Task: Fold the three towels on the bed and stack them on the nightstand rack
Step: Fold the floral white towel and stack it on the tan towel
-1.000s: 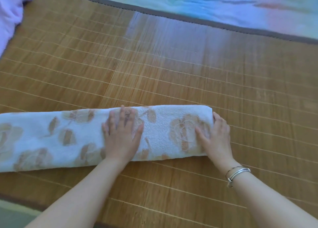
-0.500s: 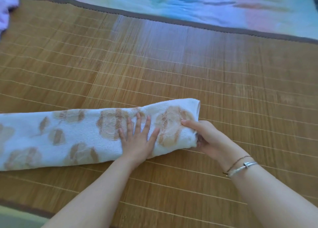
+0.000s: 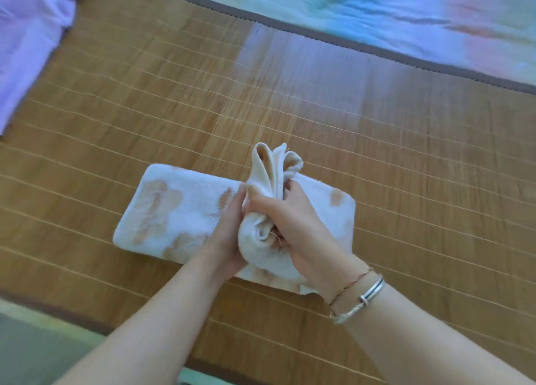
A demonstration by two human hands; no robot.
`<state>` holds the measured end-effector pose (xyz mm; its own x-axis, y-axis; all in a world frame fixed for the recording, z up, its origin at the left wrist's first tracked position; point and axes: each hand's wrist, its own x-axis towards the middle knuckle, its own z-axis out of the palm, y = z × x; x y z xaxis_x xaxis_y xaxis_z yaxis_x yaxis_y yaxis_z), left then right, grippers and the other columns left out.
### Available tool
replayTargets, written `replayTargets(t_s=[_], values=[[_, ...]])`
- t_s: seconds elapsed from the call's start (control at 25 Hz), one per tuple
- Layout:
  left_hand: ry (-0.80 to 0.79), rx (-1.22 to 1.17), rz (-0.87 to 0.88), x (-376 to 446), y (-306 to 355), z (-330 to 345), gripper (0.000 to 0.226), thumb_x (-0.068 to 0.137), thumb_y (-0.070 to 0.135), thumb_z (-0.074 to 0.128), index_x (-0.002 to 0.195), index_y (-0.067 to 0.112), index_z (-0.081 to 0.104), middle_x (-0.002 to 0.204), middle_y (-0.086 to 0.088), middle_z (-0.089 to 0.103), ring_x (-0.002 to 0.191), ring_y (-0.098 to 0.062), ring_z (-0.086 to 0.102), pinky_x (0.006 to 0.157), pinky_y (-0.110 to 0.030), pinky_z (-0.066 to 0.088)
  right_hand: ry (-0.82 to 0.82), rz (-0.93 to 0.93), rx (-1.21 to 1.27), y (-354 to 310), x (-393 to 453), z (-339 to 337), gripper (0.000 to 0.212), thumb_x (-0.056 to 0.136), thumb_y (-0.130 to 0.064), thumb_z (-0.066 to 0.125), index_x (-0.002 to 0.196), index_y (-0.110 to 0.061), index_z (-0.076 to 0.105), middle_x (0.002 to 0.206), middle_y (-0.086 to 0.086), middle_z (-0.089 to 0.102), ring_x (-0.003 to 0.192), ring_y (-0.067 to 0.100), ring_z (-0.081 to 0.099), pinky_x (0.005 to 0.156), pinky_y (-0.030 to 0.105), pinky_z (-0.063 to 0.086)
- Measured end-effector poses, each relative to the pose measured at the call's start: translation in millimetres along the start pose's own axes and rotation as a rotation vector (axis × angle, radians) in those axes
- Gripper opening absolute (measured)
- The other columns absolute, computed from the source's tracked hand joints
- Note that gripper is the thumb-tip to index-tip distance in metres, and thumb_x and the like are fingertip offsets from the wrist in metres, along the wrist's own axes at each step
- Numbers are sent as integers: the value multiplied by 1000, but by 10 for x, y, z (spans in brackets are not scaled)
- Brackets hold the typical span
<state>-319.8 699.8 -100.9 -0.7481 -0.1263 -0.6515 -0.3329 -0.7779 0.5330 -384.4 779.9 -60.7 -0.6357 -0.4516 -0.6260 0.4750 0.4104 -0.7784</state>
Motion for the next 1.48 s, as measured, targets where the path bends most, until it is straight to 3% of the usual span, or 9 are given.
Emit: replayTargets(t_s=[0.2,0.4,0.52,0.6,0.76,0.92,1.04,1.28,1.48], values=[[76,70,23,-117,883,-1118,75,91,70,27,134,14,52,132,-22,57,124,-40,52,100,-51,43,10,-65,14,-38,230,1196,53,73,-12,63,121,-22,43,93,-2,66,85,15,68,75,38,57],[43,286,-152,-145,1263,-1610,81,87,74,23,122,13,64,122,-20,65,115,-35,61,97,-47,47,-189,106,11,-134,349,1786,43,80,-20,53,122,-27,44,85,-2,61,73,15,62,59,27,46],[54,592,-138,-86,1257,-1669,64,82,70,52,125,24,60,119,-4,68,109,-23,66,96,-44,49,44,-104,-117,-176,398,1559,30,86,-15,48,109,-25,65,61,-16,53,57,3,47,55,18,39],[290,853,2,-46,1187,-1519,66,74,58,70,127,23,49,115,7,65,97,-10,64,78,-32,52,253,-308,-206,-143,359,1253,30,87,-8,45,91,-24,70,50,-16,49,50,3,42,50,17,34],[459,1161,168,-117,1009,-1298,93,71,52,74,138,31,12,131,15,29,110,-12,46,76,-31,41,396,-453,-591,55,317,905,27,91,-11,47,98,-26,69,95,-14,57,97,7,50,82,15,38],[663,1500,628,-83,989,-1415,43,83,27,65,120,22,44,123,2,39,105,-22,44,79,-34,47,330,-573,-839,243,496,994,32,91,-13,48,120,-20,61,136,0,51,136,18,36,114,42,28],[601,1378,667,-42,1080,-1411,8,88,27,61,90,22,55,90,9,58,83,-15,52,69,-28,46,227,-629,-912,226,718,1143,36,93,-11,48,127,-21,57,136,-1,53,138,18,36,118,45,19],[439,444,174,-50,1270,-1438,16,92,26,60,86,11,61,73,-3,63,56,-14,58,46,-25,44,-16,-438,-746,-193,1134,1407,20,91,-34,57,103,-21,65,94,-11,66,101,14,60,95,40,43],[353,628,116,-28,1442,-1518,30,89,41,62,86,12,62,73,-4,65,59,-13,59,55,-25,48,-82,-461,-653,-353,1210,1477,6,84,-21,63,89,-19,66,80,-11,65,68,-1,57,64,17,45]])
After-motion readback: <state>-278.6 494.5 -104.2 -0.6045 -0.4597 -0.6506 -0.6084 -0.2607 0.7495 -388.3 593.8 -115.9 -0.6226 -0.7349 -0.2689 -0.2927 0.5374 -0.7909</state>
